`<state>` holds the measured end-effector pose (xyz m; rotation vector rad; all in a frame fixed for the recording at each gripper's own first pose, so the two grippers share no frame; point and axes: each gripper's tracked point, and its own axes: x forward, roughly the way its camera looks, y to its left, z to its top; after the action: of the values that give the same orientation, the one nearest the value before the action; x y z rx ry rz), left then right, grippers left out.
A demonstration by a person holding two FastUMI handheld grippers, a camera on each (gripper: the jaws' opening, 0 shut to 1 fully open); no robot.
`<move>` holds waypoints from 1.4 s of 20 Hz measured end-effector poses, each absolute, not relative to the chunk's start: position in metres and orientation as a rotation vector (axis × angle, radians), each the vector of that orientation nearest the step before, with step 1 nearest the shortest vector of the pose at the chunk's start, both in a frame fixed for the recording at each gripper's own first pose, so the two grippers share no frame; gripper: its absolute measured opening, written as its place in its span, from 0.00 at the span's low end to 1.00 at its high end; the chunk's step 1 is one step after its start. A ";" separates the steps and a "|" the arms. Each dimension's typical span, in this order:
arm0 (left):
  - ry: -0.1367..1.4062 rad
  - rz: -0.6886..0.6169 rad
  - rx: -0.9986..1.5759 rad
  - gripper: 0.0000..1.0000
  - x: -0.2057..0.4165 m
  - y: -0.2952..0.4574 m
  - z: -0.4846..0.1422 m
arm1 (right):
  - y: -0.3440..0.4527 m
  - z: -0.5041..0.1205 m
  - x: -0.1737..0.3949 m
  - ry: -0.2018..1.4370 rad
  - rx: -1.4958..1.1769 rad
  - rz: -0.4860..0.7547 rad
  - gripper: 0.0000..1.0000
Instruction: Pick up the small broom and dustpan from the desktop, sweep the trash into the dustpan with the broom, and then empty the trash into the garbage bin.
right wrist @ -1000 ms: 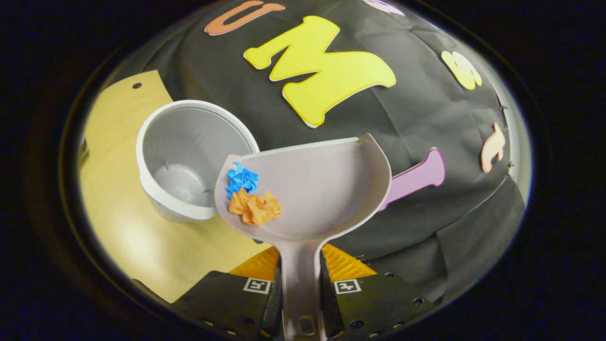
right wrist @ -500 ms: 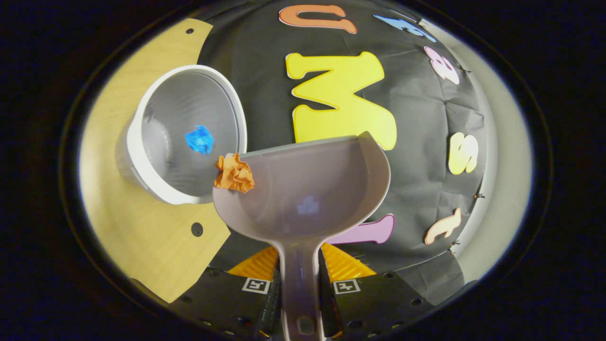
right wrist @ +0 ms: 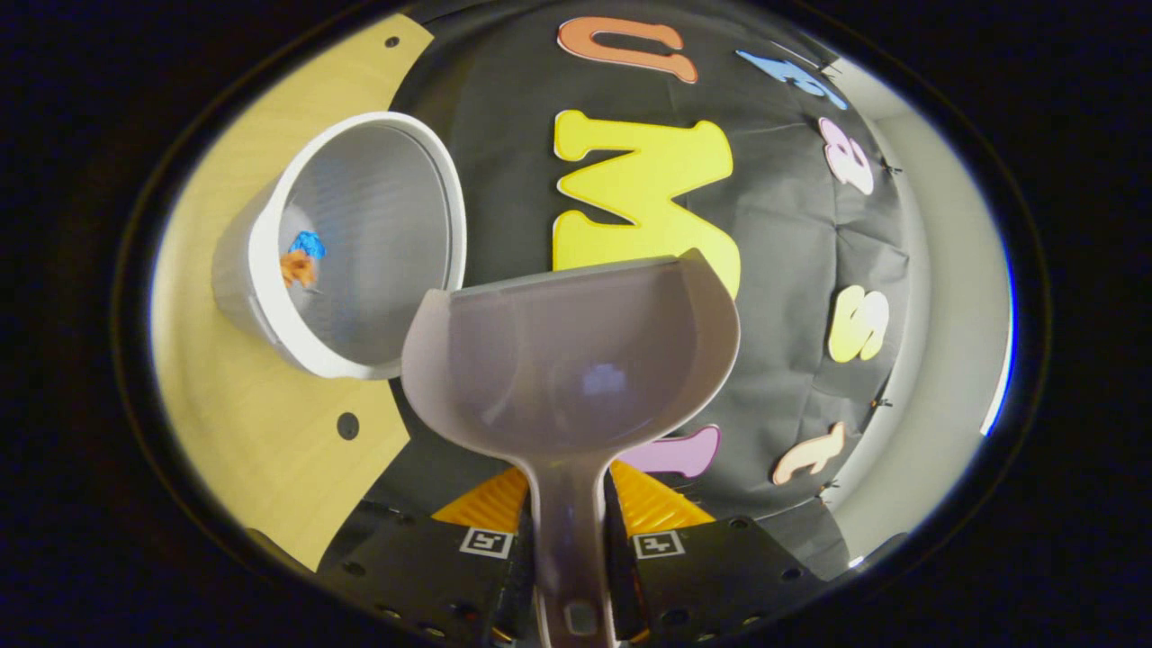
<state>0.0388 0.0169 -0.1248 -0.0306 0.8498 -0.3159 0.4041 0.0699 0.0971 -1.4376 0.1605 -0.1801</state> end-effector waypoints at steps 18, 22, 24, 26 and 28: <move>0.776 -0.273 -0.023 0.27 0.040 0.012 -0.100 | 0.099 0.041 0.188 0.222 -0.155 0.179 0.34; 0.783 -0.249 -0.025 0.27 0.043 0.005 -0.105 | 0.099 -0.014 0.151 0.318 -0.017 0.198 0.36; 0.791 -0.228 -0.020 0.27 0.044 0.004 -0.109 | 0.097 -0.045 0.139 0.378 0.029 0.184 0.34; 0.797 -0.209 -0.009 0.27 0.046 0.003 -0.112 | 0.095 -0.075 0.130 0.444 0.056 0.168 0.34; 0.808 -0.195 -0.001 0.27 0.047 -0.001 -0.118 | 0.093 -0.104 0.124 0.507 0.085 0.158 0.34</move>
<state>0.0469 -0.0011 -0.1176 -0.0006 0.8085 -0.1951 0.1235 0.0934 -0.1038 0.0850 0.5074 0.1577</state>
